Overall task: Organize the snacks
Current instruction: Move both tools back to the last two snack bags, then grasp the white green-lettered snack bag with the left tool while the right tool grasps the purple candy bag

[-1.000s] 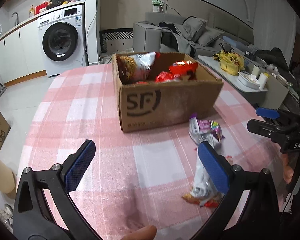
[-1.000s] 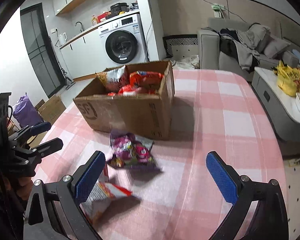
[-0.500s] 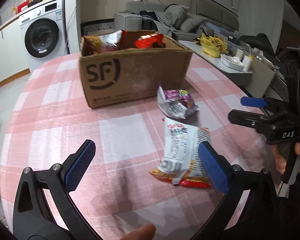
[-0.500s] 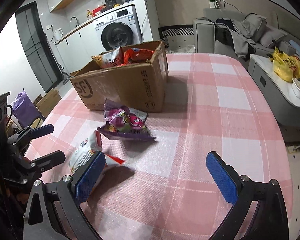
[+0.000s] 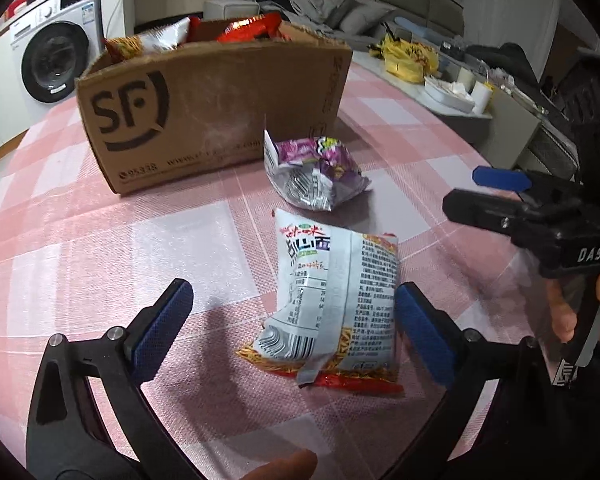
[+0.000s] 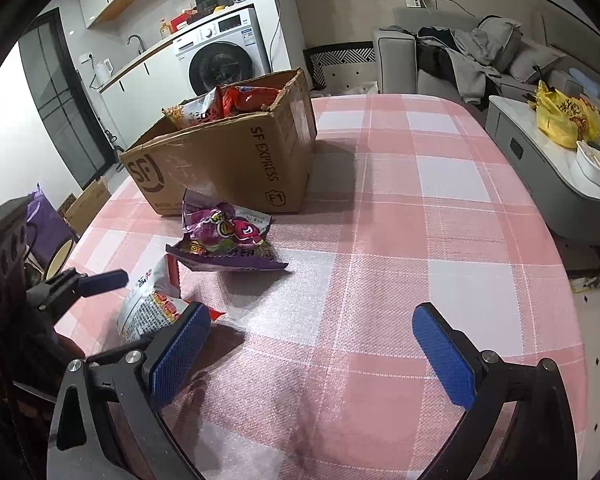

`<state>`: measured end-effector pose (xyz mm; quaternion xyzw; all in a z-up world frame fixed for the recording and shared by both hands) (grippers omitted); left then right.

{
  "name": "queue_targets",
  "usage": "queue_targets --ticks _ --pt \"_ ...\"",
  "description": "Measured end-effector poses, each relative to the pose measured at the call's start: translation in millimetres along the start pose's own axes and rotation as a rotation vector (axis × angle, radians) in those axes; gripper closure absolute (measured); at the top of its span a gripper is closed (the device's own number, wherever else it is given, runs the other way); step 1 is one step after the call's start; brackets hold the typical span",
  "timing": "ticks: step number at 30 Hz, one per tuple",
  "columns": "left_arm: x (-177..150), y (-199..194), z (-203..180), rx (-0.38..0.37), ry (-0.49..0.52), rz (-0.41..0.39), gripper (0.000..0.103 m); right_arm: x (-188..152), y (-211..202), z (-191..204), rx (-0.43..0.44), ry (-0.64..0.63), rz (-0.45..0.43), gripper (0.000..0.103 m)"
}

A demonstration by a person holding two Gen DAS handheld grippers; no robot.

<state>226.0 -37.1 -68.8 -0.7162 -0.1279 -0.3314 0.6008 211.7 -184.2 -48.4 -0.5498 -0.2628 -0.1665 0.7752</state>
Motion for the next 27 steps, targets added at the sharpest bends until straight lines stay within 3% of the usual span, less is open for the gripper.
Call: queue_targets --ticks 3,5,10,27 --pt "-1.2 8.7 -2.6 -0.037 0.016 0.025 0.019 0.0 4.0 0.3 0.004 0.002 0.007 0.0" --pt "-1.9 10.4 -3.8 -0.099 0.014 0.027 0.046 0.0 7.1 1.7 0.007 -0.002 0.011 0.0" --pt "-2.3 2.8 3.5 -0.08 -0.011 -0.023 0.049 2.4 12.0 7.8 0.022 -0.016 0.017 0.0" --pt "7.6 -17.1 61.7 0.042 -0.134 -0.076 0.049 32.1 34.8 29.3 0.112 0.016 0.025 0.001"
Point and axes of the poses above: each gripper's, at about its wrist camera, not at the fingertips, and y roughly the way its jaws point, z to its left, x to its top, the point moved 1 cm from there along y, roughly the way its jaws point, and after that the axes turned 8 degrees about y, right-handed, at the moved point
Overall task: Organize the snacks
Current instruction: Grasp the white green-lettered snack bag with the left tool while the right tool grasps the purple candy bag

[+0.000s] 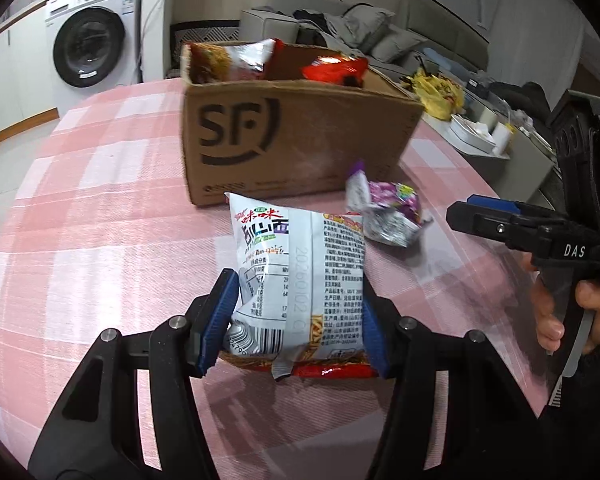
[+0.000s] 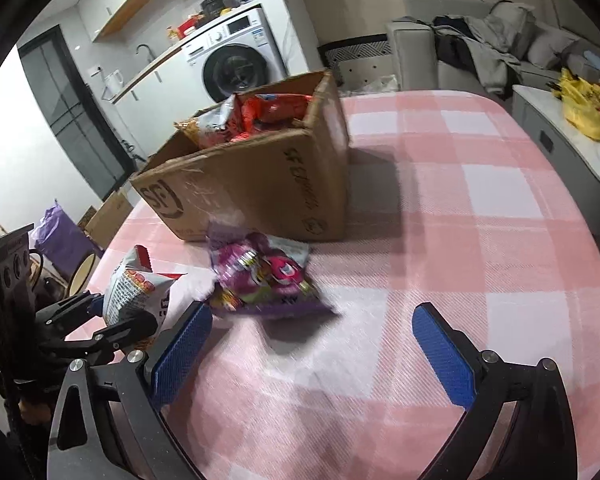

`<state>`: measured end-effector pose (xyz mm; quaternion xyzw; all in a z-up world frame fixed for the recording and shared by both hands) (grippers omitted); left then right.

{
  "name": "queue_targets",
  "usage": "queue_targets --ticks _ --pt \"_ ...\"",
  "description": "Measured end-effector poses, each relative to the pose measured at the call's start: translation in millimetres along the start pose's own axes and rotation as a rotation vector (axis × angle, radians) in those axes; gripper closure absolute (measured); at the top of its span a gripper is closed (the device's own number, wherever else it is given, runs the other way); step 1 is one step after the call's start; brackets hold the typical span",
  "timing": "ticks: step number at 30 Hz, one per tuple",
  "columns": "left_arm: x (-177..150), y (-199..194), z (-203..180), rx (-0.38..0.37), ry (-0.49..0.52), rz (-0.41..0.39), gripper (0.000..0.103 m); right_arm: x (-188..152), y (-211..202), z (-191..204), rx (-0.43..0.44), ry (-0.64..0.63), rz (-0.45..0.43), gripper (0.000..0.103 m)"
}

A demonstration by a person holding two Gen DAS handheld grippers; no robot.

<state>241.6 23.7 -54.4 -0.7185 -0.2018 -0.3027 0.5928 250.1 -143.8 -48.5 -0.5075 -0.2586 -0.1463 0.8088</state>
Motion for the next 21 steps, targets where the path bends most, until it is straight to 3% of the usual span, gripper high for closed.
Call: queue_targets --ticks 5,13,21 --pt "5.0 -0.8 21.0 0.021 -0.024 -0.007 0.049 13.6 21.8 13.0 0.028 -0.022 0.024 0.001" --pt "2.5 2.8 43.3 0.042 -0.064 -0.008 0.049 6.7 51.0 25.2 0.037 -0.075 0.11 0.016" --pt "2.5 8.3 54.0 0.06 -0.068 -0.006 0.049 3.8 62.6 41.8 0.043 -0.119 0.141 0.024"
Point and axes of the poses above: each gripper's, at about its wrist camera, not at the fingertips, and y roughly the way its jaws point, z to its left, x to its top, the point moved 1 cm from there along y, roughly the way its jaws point, and after that the axes turned 8 degrees about y, right-handed, at the moved point
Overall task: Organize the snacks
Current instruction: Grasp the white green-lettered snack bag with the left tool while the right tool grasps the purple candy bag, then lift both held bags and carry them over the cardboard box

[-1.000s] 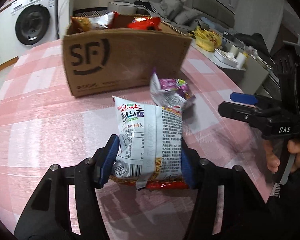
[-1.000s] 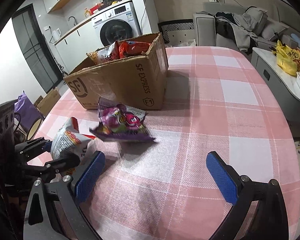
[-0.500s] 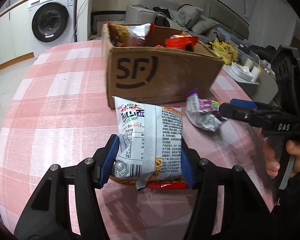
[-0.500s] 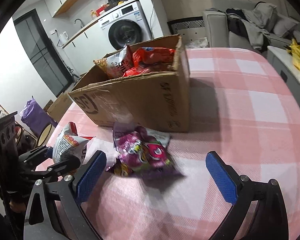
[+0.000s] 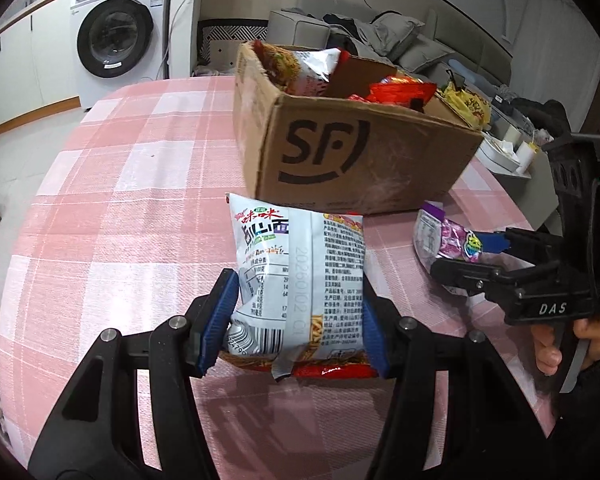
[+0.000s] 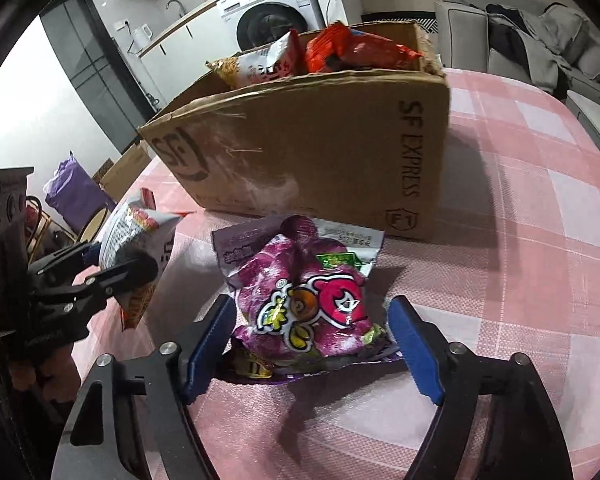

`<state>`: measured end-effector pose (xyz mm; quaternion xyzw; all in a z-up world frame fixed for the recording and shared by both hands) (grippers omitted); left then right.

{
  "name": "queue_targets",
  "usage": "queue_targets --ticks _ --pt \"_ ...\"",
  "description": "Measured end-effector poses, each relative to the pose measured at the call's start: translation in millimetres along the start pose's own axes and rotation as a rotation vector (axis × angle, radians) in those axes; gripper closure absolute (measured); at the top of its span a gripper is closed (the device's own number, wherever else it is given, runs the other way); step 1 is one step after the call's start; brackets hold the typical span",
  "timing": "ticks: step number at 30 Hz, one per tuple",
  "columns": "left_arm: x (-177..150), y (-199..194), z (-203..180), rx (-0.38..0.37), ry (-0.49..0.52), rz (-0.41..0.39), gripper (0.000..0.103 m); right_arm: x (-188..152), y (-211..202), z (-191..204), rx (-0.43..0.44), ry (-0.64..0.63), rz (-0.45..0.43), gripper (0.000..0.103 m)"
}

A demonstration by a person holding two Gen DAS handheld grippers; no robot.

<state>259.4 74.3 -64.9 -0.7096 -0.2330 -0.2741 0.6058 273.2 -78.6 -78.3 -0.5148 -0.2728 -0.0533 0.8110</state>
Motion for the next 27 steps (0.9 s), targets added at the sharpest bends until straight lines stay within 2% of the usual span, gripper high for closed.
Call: queue_targets --ticks 12,27 --pt "0.0 -8.3 -2.7 0.012 0.001 -0.033 0.049 -11.0 -4.7 8.4 0.012 -0.017 -0.063 0.045" --pt "25.0 -48.6 -22.1 0.008 0.03 -0.139 0.049 -10.3 -72.1 15.0 0.036 -0.062 -0.196 0.046"
Point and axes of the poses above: each gripper's, at about its wrist camera, not at the fingertips, and y roughly the way its jaws point, z to its left, x to its top, the point moved 1 cm from there along y, roughly the way its jaws point, and after that the axes turned 8 degrees about y, right-handed, at the moved point
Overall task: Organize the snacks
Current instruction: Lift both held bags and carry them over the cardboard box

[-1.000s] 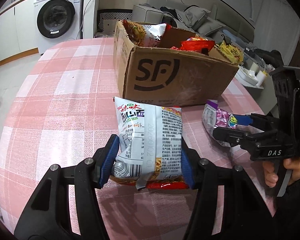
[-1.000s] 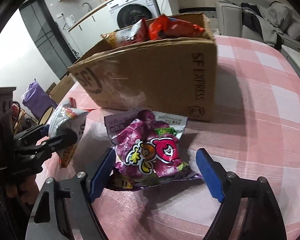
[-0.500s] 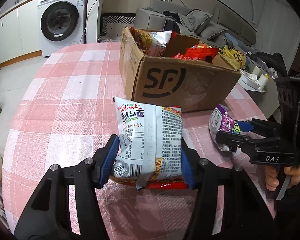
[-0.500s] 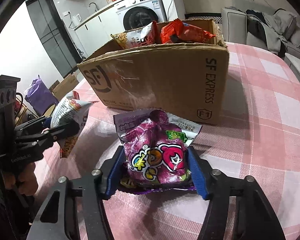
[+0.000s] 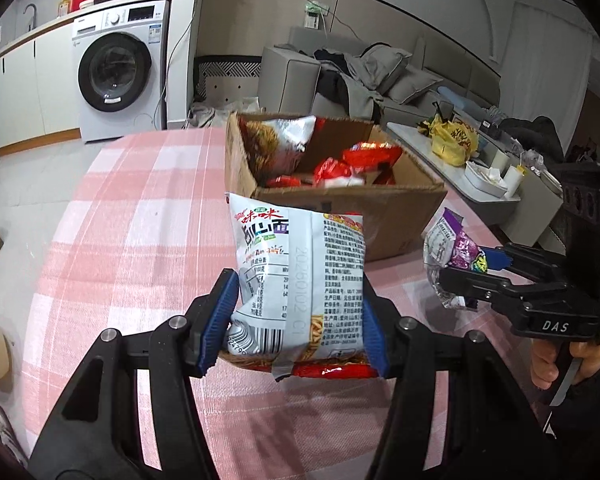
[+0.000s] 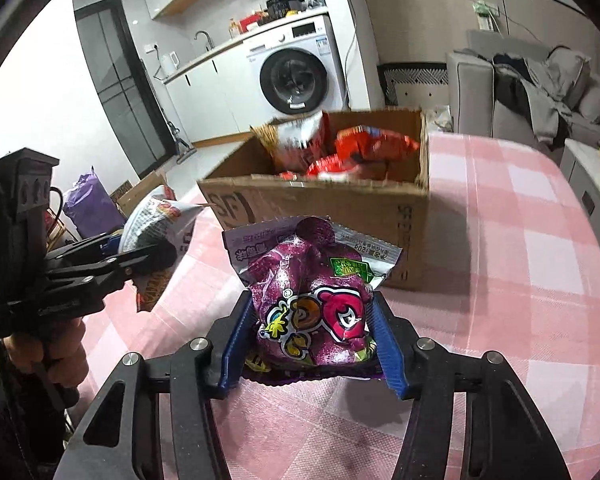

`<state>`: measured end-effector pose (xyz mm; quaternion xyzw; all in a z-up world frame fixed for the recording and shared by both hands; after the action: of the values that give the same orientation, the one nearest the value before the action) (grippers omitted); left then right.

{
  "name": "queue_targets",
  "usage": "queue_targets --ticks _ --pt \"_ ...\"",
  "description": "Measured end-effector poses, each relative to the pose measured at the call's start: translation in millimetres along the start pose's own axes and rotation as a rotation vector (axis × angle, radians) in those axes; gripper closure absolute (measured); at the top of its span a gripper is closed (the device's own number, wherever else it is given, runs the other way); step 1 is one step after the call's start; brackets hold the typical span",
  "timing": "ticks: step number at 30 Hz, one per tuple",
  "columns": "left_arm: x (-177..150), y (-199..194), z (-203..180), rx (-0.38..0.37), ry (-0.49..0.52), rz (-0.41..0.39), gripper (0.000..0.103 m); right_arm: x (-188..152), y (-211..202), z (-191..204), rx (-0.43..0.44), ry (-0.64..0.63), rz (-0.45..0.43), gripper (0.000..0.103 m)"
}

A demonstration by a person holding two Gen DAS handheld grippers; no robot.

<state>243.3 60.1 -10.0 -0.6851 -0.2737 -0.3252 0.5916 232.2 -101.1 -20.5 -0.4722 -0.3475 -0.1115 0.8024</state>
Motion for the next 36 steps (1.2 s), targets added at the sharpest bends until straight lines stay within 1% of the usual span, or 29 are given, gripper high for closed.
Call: queue_targets --ticks 10,15,26,36 --pt "32.6 -19.0 -0.3 0.015 0.015 -0.058 0.049 35.6 -35.9 0.3 -0.005 0.0 -0.096 0.046" --pt "49.4 -23.9 -0.3 0.025 0.014 -0.086 0.049 54.0 -44.6 1.5 -0.016 -0.001 -0.133 0.046" --pt "91.0 -14.2 -8.4 0.025 0.036 -0.123 0.049 87.1 -46.2 5.4 -0.03 0.005 -0.181 0.046" --pt "120.7 3.9 -14.4 0.049 0.088 -0.142 0.049 102.6 -26.5 3.8 -0.041 0.044 -0.184 0.046"
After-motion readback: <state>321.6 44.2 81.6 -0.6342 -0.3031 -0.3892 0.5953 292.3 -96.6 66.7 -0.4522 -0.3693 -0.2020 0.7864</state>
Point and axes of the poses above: each gripper's, at about its wrist camera, not at the fingertips, and y roughly the way its jaws point, z to its left, x to its top, the point moved 1 cm from there along y, roughly the way its jaws point, and after that the axes turned 8 degrees about y, right-handed, at the moved point
